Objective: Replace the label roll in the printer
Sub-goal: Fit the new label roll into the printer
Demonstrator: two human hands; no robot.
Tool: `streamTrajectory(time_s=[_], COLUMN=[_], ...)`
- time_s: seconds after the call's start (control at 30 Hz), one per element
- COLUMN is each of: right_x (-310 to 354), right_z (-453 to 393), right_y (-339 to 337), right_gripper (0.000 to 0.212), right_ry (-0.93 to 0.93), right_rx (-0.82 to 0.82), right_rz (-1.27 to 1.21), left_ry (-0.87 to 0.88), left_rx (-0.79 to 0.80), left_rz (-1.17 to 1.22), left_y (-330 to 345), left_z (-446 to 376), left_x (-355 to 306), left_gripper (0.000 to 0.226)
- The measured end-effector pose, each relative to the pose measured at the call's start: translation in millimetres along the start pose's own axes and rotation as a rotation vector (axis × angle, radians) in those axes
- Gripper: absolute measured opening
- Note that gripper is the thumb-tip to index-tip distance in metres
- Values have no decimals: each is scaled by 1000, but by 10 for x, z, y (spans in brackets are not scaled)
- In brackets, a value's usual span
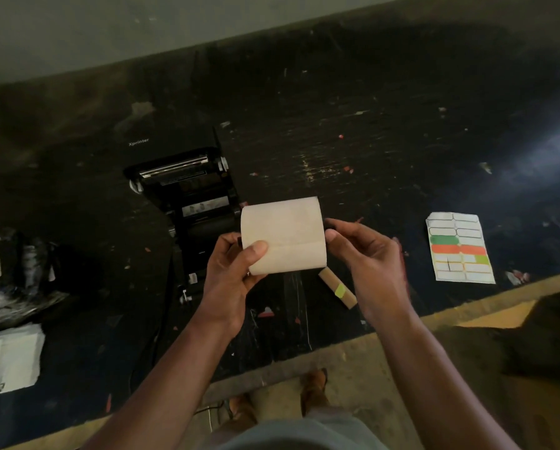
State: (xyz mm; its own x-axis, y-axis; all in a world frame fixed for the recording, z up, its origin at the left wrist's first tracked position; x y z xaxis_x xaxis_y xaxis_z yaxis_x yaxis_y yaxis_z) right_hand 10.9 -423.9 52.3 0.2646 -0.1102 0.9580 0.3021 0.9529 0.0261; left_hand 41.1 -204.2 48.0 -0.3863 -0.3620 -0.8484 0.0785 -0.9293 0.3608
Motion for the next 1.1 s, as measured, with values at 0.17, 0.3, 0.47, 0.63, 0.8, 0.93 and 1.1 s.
streamTrajectory(time_s=[0.17, 0.3, 0.47, 0.63, 0.8, 0.93, 1.1], right_x=[-151, -228, -330, -366, -403, -519, -658], right_z=[90, 108, 76, 68, 114, 171, 247], right_y=[48, -17, -395, -954, -1365, -1520, -1562], right_gripper=[48, 72, 60, 56, 59, 41, 47], right_ry=[203, 279, 300, 251, 196, 218, 271], right_rx=[53, 35, -122, -258, -410, -464, -504], right_rz=[-309, -444, -553, -612, -595, -587, -636], left_ry=[24, 47, -14, -71, 168, 155, 253], left_rx=[32, 44, 133, 388, 474, 729, 879], left_rz=[-70, -216, -443, -485, -1244, -1602, -1684], left_y=[133, 325, 730, 1110, 1165, 1245, 1437], left_z=[-78, -122, -232, -485, -990, -1170, -1220], left_x=[84, 151, 243, 472, 1163, 1761, 2031], left_gripper=[57, 64, 78, 53, 19, 30, 38])
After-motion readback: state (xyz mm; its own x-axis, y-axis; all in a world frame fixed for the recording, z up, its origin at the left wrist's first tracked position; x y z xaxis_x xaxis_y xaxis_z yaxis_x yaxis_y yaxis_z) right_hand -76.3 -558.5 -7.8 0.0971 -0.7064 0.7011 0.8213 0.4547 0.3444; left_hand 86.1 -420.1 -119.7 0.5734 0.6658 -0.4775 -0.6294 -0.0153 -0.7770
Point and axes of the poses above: each hand's wrist, its own z-axis away from the middle knuckle, its own y-axis out of the palm, x = y × z, the point moved 5 cm from there along -z, towards the middle knuckle, and after that the axes turned 7 degrees about z, right-handed, at the moved point
